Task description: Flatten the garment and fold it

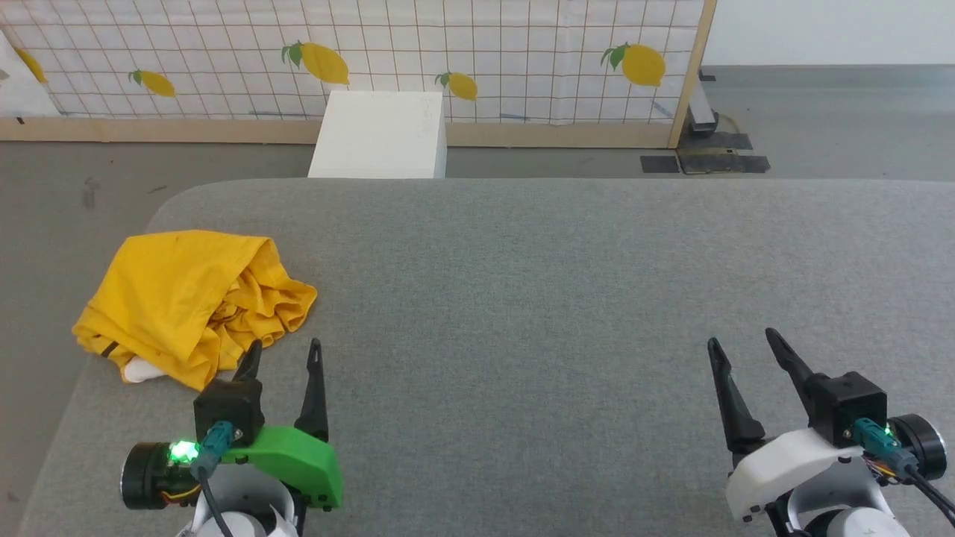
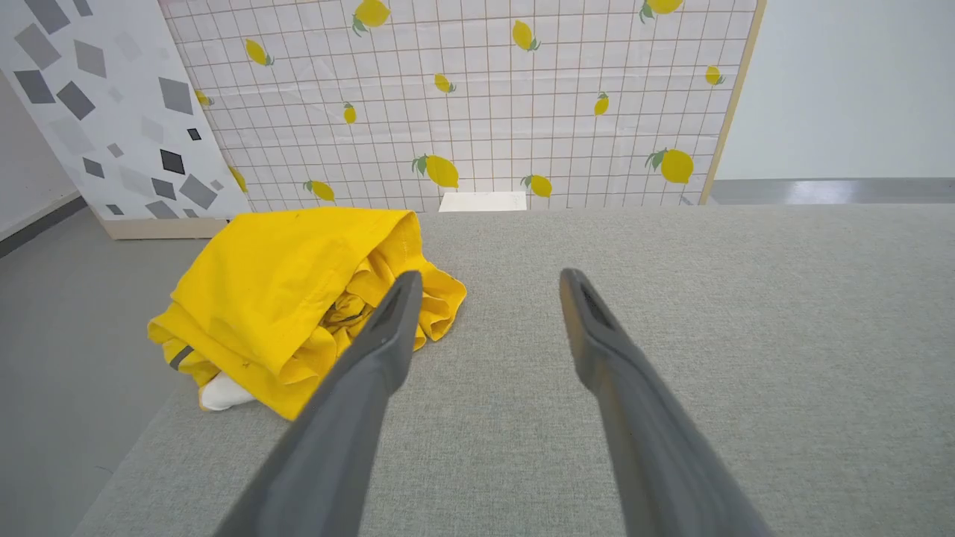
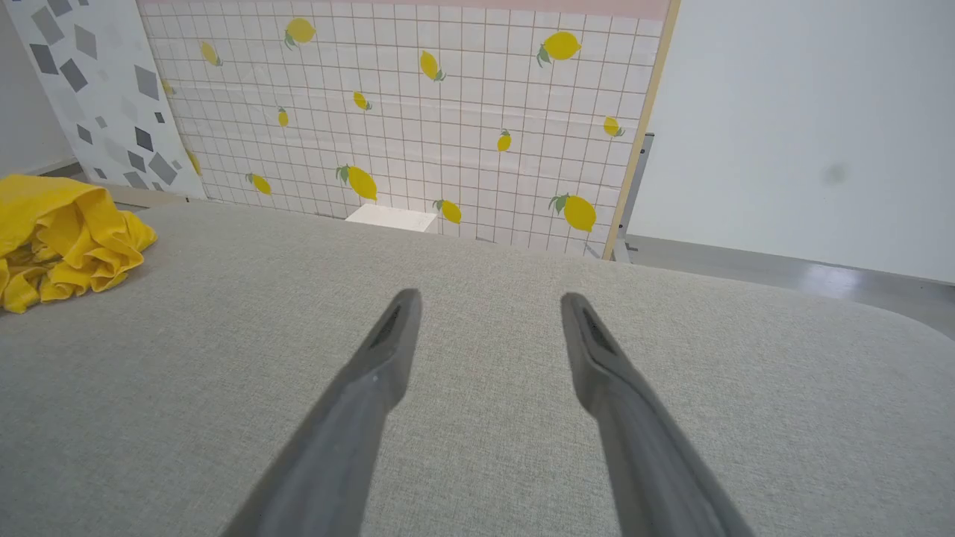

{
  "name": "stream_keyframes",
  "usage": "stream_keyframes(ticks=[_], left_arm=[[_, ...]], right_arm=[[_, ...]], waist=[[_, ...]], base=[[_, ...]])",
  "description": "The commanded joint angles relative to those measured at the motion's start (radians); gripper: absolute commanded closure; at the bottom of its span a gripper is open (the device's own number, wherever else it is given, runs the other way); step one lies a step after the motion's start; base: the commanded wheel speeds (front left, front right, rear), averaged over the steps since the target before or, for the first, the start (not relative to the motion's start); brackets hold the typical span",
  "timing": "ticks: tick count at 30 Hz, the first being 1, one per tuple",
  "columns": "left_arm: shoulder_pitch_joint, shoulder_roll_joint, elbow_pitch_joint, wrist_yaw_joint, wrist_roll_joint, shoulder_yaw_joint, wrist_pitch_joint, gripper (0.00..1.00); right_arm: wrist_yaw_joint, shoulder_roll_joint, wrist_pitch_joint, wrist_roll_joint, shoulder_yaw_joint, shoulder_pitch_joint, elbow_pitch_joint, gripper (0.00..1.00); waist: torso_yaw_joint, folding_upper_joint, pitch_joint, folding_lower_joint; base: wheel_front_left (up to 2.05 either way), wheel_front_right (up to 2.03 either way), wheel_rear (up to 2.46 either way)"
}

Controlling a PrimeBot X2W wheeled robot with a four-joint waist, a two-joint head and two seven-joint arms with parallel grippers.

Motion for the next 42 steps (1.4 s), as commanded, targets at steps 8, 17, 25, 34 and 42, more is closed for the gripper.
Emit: stream_keyframes(ticks=[8,17,25,34,42], left_arm=[[-0.017,0.003,0.024,0.018,-0.019,-0.013,-0.023,0.0],[-0.025,0.009,0.044,0.03,-0.037,-0.02,-0.042,0.0],[-0.03,0.016,0.055,0.039,-0.054,-0.025,-0.058,0.0],[-0.033,0.024,0.067,0.05,-0.073,-0.033,-0.076,0.0],[-0.037,0.03,0.08,0.063,-0.092,-0.042,-0.093,0.0]], right_arm=[[0.0,0.0,-0.018,0.01,-0.013,-0.002,0.012,0.0],[0.0,0.001,-0.031,0.017,-0.018,-0.006,0.02,0.0],[0.0,0.001,-0.044,0.023,-0.024,-0.012,0.029,0.0],[-0.001,0.001,-0.059,0.029,-0.029,-0.017,0.038,0.0],[-0.001,0.001,-0.071,0.036,-0.029,-0.021,0.049,0.0]], waist=[[0.03,0.0,-0.001,0.0],[0.09,0.0,-0.001,0.0],[0.153,0.0,0.0,0.0],[0.217,0.0,0.0,0.0],[0.266,0.0,0.0,0.0]], base=[[0.0,0.0,0.0],[0.0,0.0,0.0],[0.0,0.0,0.0],[0.0,0.0,0.0],[0.0,0.0,0.0]])
